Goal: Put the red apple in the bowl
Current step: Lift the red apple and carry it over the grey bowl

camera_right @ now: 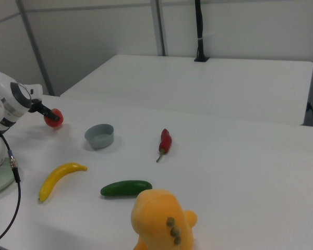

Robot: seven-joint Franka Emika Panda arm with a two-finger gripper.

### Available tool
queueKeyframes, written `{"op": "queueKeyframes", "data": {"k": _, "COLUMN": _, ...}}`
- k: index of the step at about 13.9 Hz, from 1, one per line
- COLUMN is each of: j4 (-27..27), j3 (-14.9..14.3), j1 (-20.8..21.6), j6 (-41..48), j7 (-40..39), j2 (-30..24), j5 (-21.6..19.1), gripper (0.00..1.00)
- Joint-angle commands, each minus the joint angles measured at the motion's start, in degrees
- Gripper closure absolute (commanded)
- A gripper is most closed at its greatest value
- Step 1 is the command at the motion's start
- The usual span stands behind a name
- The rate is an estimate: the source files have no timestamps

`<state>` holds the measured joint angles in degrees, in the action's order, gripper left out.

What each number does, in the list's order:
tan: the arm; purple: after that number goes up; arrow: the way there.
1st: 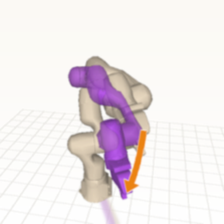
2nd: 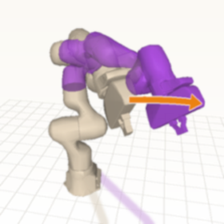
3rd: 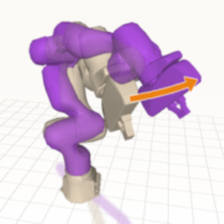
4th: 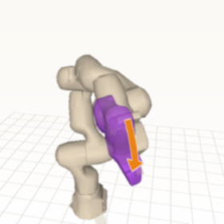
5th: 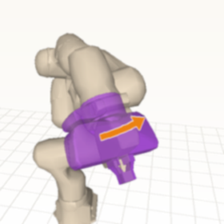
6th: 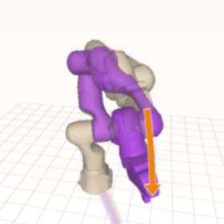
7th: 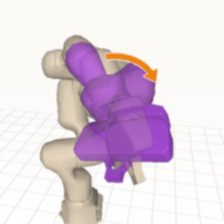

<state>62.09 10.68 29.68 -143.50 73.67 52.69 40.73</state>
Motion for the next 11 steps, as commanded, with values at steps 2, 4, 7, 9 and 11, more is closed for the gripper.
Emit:
{"op": "queueKeyframes", "data": {"k": 2, "j4": 3.37, "j3": -0.83, "j1": -1.20, "j6": -0.02, "j7": 1.48, "j2": -7.31, "j5": 0.23, "gripper": 0.70}}
{"op": "queueKeyframes", "data": {"k": 4, "j4": 6.19, "j3": -0.75, "j1": -3.48, "j6": 1.72, "j7": 1.22, "j2": -11.27, "j5": -1.44, "gripper": 0.70}}
{"op": "queueKeyframes", "data": {"k": 7, "j4": 16.80, "j3": -0.39, "j1": -8.49, "j6": 2.09, "j7": -1.14, "j2": -21.37, "j5": -4.77, "gripper": 0.70}}
{"op": "queueKeyframes", "data": {"k": 9, "j4": 22.44, "j3": -0.39, "j1": -11.29, "j6": 2.61, "j7": -10.16, "j2": -26.65, "j5": -12.83, "gripper": 0.70}}
{"op": "queueKeyframes", "data": {"k": 11, "j4": 25.35, "j3": -0.39, "j1": -14.02, "j6": 6.02, "j7": -18.52, "j2": -29.65, "j5": -20.22, "gripper": 0.70}}
